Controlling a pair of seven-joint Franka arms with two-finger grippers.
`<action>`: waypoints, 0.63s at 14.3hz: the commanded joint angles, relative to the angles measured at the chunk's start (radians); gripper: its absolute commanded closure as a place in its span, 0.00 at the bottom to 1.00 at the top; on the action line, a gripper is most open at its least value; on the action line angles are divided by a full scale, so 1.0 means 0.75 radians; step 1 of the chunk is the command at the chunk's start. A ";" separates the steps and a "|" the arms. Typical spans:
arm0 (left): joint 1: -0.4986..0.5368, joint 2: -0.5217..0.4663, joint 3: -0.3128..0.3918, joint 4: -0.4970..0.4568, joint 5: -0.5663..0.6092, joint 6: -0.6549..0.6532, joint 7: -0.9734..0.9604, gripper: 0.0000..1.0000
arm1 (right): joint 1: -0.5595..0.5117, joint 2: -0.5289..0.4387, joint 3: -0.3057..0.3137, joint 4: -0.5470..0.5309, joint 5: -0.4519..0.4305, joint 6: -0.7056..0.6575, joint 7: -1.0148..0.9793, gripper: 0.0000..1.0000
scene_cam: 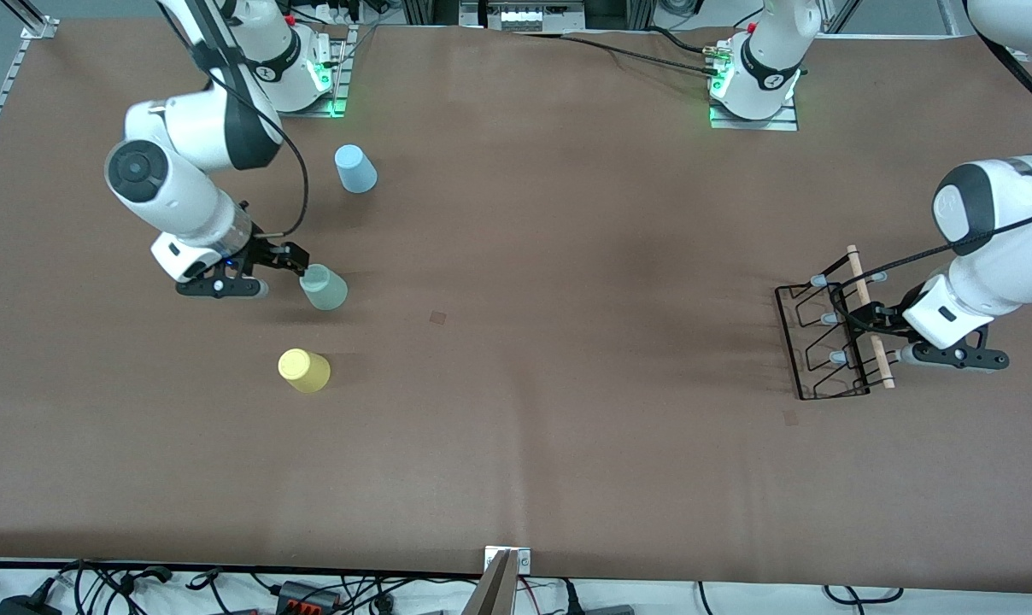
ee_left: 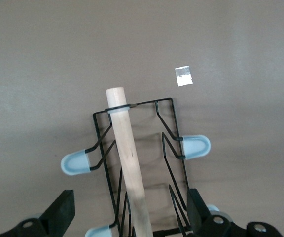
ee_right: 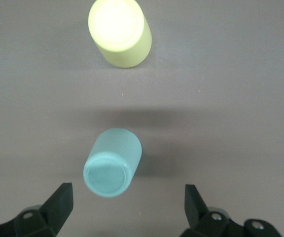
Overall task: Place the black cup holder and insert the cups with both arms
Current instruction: 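Grasp the teal cup with the right gripper while the left gripper grasps the handle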
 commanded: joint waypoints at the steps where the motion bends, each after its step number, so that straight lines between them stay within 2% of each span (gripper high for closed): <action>1: -0.003 -0.011 -0.003 -0.023 0.011 0.019 -0.026 0.13 | 0.022 0.044 -0.004 -0.029 0.015 0.089 0.018 0.00; 2: -0.003 -0.007 -0.003 -0.025 0.011 0.017 -0.026 0.23 | 0.035 0.046 -0.004 -0.047 0.015 0.107 0.018 0.00; 3: -0.003 -0.007 -0.007 -0.025 0.011 0.015 -0.028 0.45 | 0.041 0.046 -0.004 -0.076 0.017 0.144 0.020 0.00; 6: -0.003 -0.007 -0.009 -0.025 0.011 0.001 -0.047 0.86 | 0.041 0.062 -0.004 -0.129 0.017 0.240 0.022 0.00; 8: -0.001 -0.009 -0.009 -0.025 0.009 -0.002 -0.053 0.98 | 0.041 0.068 -0.004 -0.129 0.017 0.263 0.022 0.00; 9: -0.003 -0.009 -0.009 -0.021 0.009 -0.002 -0.051 0.99 | 0.041 0.074 -0.004 -0.129 0.017 0.273 0.022 0.00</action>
